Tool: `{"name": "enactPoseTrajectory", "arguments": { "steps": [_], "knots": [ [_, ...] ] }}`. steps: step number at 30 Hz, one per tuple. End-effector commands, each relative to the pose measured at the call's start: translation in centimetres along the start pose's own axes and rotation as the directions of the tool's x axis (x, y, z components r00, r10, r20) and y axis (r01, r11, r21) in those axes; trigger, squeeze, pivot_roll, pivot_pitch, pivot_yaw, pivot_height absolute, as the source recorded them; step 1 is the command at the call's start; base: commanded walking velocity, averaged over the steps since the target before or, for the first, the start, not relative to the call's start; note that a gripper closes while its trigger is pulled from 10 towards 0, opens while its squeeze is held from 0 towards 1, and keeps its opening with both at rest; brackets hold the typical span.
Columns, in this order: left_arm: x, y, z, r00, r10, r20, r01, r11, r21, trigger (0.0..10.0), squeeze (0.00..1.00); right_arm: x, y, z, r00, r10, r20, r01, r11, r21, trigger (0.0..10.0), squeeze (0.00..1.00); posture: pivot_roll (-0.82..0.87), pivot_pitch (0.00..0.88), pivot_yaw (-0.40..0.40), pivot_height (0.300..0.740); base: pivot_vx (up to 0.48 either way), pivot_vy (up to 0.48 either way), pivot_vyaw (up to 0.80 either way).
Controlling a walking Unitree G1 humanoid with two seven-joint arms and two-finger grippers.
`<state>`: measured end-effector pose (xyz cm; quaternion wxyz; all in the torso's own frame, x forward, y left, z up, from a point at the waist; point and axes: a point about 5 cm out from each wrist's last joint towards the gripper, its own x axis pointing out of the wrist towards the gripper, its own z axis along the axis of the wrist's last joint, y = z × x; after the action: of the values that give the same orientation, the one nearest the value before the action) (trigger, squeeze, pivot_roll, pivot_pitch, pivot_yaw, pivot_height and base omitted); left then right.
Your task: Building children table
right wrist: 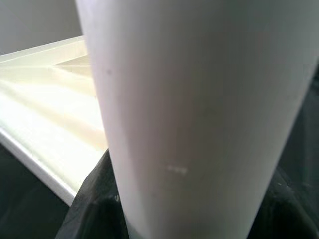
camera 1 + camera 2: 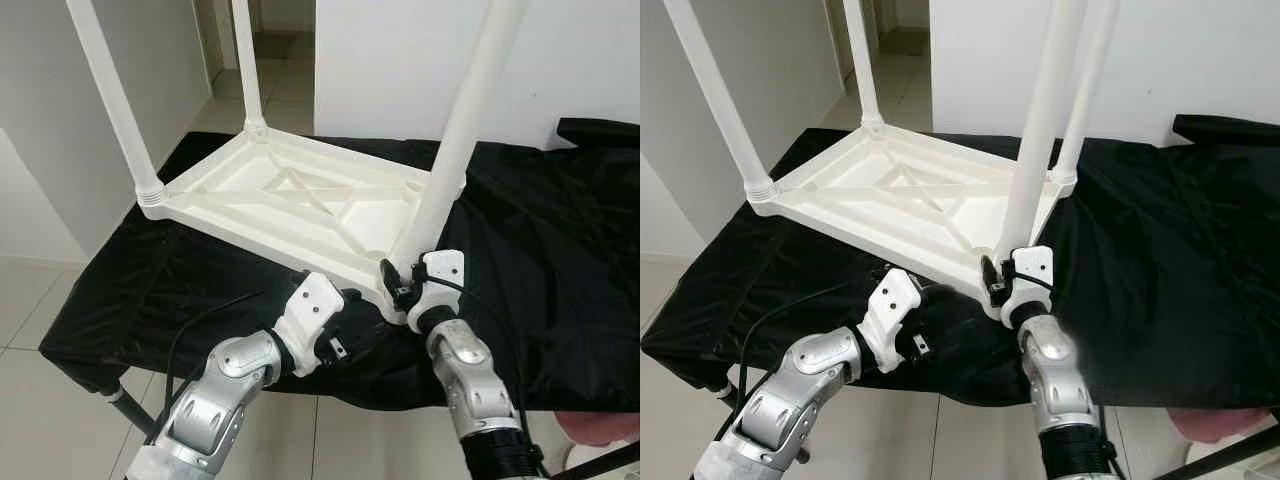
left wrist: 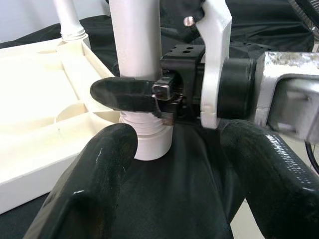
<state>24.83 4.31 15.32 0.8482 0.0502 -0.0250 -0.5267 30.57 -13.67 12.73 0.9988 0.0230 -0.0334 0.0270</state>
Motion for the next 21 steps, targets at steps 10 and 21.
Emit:
{"name": "enactPoseTrajectory", "arguments": {
  "steps": [10,21],
  "knots": [
    [-0.3,0.2,-0.4,0.998,0.061,-0.019,-0.061,0.998,0.003,10.0,0.0,-0.4,0.7,-0.8,0.974,-0.219,-0.047,0.223,0.971,0.081,10.0,0.0,-0.03,0.004,0.031,0.74,0.0,0.0,0.0],
    [-0.4,0.3,-0.3,0.998,0.065,-0.02,-0.065,0.998,0.004,10.0,0.0,-0.4,-0.3,0.7,0.992,-0.113,0.054,0.108,0.991,0.082,10.0,1.0,-0.03,0.011,0.035,0.74,0.0,0.0,0.0]
  ]
}}
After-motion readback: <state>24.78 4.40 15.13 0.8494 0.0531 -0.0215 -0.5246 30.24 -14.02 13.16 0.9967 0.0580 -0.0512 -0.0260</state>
